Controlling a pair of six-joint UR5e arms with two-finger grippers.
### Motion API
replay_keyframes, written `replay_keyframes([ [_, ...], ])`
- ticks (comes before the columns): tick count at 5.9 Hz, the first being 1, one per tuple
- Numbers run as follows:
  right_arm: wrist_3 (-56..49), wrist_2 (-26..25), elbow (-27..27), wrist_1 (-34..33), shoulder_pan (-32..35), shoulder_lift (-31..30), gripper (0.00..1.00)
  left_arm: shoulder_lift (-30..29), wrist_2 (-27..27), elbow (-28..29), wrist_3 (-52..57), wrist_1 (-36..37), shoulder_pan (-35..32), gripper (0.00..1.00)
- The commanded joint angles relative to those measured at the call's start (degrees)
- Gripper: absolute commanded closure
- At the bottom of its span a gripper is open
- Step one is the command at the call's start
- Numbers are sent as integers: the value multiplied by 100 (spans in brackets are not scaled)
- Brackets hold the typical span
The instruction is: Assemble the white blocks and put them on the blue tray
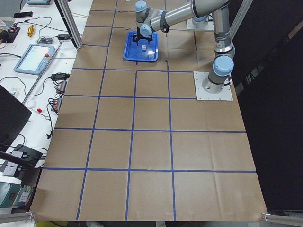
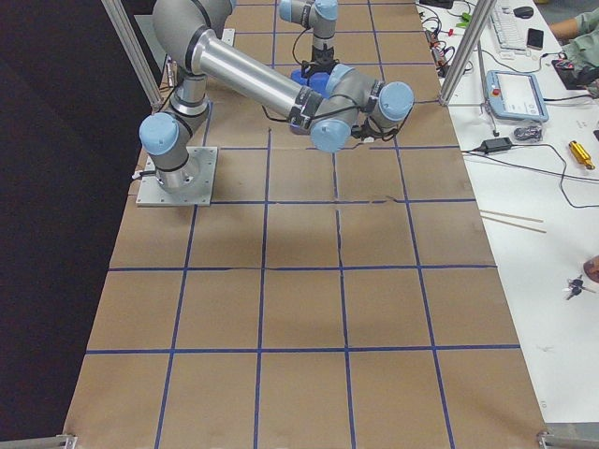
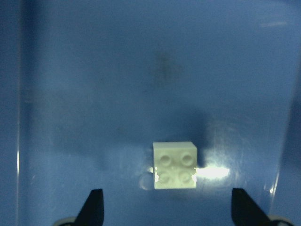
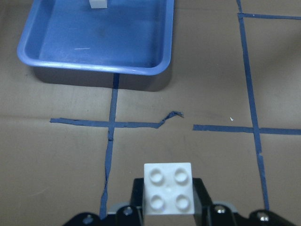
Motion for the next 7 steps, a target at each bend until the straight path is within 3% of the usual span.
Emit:
replay_keyframes([
  [1,338,7,215,-124,405,-135,75,1219,-10,15,-504,-1464,669,4],
  [3,1416,7,556,-964,1063,-170,76,1917,-63,154,-1222,-2266,1706,3],
  [5,3057,-2,1038,-2289,1880,-170,76,2068,207,584,-3667,-2481,1781,2],
  [7,3862,7,2055,-3544,2173,-292,76,2331,429,665,-5692,-2752,1658,1],
])
